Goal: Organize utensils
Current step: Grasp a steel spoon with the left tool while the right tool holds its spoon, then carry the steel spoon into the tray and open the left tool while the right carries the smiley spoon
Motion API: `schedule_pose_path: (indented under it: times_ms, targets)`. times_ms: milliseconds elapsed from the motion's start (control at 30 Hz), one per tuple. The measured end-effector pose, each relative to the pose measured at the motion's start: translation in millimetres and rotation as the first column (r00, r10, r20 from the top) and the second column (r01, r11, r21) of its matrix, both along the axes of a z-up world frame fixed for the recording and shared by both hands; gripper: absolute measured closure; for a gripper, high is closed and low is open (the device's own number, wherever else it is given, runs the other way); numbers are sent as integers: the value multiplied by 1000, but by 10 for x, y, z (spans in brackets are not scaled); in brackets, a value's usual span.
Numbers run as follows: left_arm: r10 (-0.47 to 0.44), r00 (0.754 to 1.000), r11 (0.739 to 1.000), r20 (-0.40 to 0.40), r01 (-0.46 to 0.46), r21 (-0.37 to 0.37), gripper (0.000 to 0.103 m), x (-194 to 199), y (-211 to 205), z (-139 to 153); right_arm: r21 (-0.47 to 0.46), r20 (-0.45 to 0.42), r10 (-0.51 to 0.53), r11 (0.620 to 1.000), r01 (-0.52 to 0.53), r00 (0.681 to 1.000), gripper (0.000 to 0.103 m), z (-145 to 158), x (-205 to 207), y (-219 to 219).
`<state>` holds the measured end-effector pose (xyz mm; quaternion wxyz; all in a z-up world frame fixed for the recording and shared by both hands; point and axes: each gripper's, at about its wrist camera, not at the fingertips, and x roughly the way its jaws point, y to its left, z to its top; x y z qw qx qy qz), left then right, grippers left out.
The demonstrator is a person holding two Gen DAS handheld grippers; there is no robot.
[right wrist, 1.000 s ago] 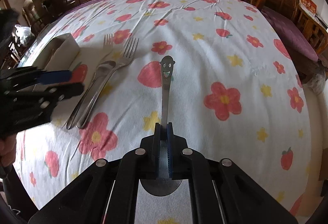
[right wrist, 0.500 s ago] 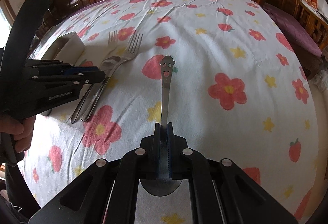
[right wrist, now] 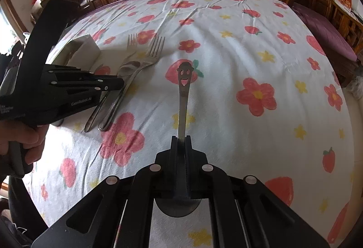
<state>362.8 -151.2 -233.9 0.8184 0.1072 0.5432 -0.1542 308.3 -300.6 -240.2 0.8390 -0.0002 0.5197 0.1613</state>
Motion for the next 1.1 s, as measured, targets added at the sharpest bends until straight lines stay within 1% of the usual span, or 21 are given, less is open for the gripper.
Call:
schedule_pose_path:
  times_ms: [100,200,333,467,633,767,1100]
  targets:
    - [7,1000,1000,-2,-7,-23,99,-16,26,37,-1,-1,-1,1000,1,1000,96,11,-15,11]
    - [11,1000,999,11,-11,-46,99,-64,51,142,1,3,-4,1000,4,1000,96,45,-33,23]
    - [15,999,997,40,-12,-70,100,-146,94,321,3,18,-5,1000,5,1000,96,136,-62,63]
    - [17,996,997,90,-9,-81,100,-257,145,496,5,35,-3,1000,3,999,96,242,-102,116]
    - [26,993,994,113,-13,-112,101,-374,226,662,-1,53,3,1000,-3,999,96,376,-177,200]
    - [29,988,991,149,-9,-137,102,-501,290,842,-5,68,8,1000,-8,998,96,479,-234,270]
    - [40,976,986,214,-3,-169,102,-766,492,1257,-4,109,31,1000,-31,994,96,740,-360,483]
